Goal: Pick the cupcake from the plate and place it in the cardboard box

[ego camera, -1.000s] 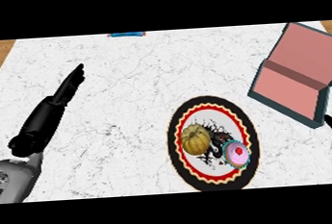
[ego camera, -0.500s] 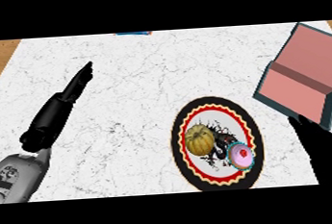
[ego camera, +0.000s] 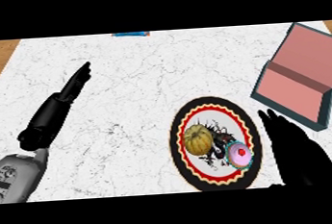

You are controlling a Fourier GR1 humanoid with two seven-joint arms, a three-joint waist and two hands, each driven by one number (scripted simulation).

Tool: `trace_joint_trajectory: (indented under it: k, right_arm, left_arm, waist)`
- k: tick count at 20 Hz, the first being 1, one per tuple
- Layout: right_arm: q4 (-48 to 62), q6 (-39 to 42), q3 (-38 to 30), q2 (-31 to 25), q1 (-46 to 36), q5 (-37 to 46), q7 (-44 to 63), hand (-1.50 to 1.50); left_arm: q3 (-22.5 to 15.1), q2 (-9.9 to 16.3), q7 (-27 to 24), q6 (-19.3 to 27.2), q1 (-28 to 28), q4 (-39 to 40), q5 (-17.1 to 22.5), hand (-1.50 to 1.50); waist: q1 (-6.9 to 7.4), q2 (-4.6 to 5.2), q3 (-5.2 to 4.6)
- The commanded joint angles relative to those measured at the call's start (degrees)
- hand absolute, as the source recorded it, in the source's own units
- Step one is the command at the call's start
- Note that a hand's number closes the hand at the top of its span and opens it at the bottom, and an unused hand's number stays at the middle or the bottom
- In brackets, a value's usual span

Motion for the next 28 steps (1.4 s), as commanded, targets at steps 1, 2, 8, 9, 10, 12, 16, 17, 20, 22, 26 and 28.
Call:
trace_joint_trajectory:
  k: [1,2,8,9,10,12,16,17,20,22,26,28]
  right_arm:
    - [4.81,6.29,3.74,5.58,-3.13,4.35,14.45,-1.5]
    - [5.54,7.3,1.39,6.31,-4.91,3.49,14.45,-1.5]
    - [12.66,10.5,2.3,14.22,-8.9,7.88,14.44,-1.5]
    - [15.84,10.46,1.66,15.29,-10.36,8.14,14.44,-1.5]
    - [14.95,11.73,1.83,16.87,-9.57,8.72,14.44,-1.5]
    - [16.29,11.7,1.97,17.59,-8.08,10.8,14.43,-1.5]
    - [20.4,13.2,-0.12,19.83,-10.25,12.06,14.25,-1.5]
    - [19.61,12.54,1.41,20.53,-7.48,13.98,14.42,-1.5]
    - [17.69,17.38,-1.32,22.11,-9.18,12.43,13.65,-1.5]
    - [20.55,14.02,-0.38,25.81,-8.74,16.01,13.26,-1.5]
    - [22.84,14.0,0.37,29.02,-7.02,19.25,11.32,-1.5]
    - [24.11,14.95,-2.48,28.04,-6.45,19.71,9.43,-1.5]
  left_arm:
    - [-0.31,-0.45,-0.22,0.59,1.38,-0.8,-0.65,0.0]
    - [2.74,1.79,-2.36,-1.23,1.07,1.08,0.97,0.0]
    - [0.77,-0.63,-0.06,0.57,-0.43,0.72,-1.42,0.0]
    - [0.41,-1.63,1.31,0.86,-0.4,-0.61,-0.73,0.0]
    - [1.16,-1.32,-0.27,0.64,0.33,1.3,-0.73,0.0]
    - [1.12,-0.93,-0.26,0.73,1.48,0.41,-1.16,0.0]
    - [1.68,-0.84,-0.3,0.57,1.76,-1.05,-1.14,0.0]
    - [2.8,0.0,0.27,-0.41,2.05,-0.72,0.12,0.0]
    - [2.06,-0.79,-2.37,-0.52,4.32,0.07,-1.23,0.0]
    - [2.43,-1.35,0.69,-0.06,2.15,-1.17,-1.12,0.0]
    - [3.74,-1.66,-1.54,-1.2,0.73,4.51,-1.6,0.0]
    - [4.41,0.0,-1.05,-2.24,1.79,-0.24,-1.0,0.0]
  waist:
    - [-0.46,-0.37,0.04]
    - [-0.75,-0.17,0.05]
    - [-1.76,-0.29,0.21]
    - [-1.19,-0.24,0.24]
    - [-1.93,-0.32,0.17]
    - [-2.15,-0.51,0.22]
    - [-1.92,-0.39,0.34]
    - [-2.38,-0.52,0.34]
    - [-2.55,-0.49,0.36]
    - [-2.51,-0.44,0.43]
    - [-3.1,-0.19,0.4]
    - [-2.61,-0.34,0.44]
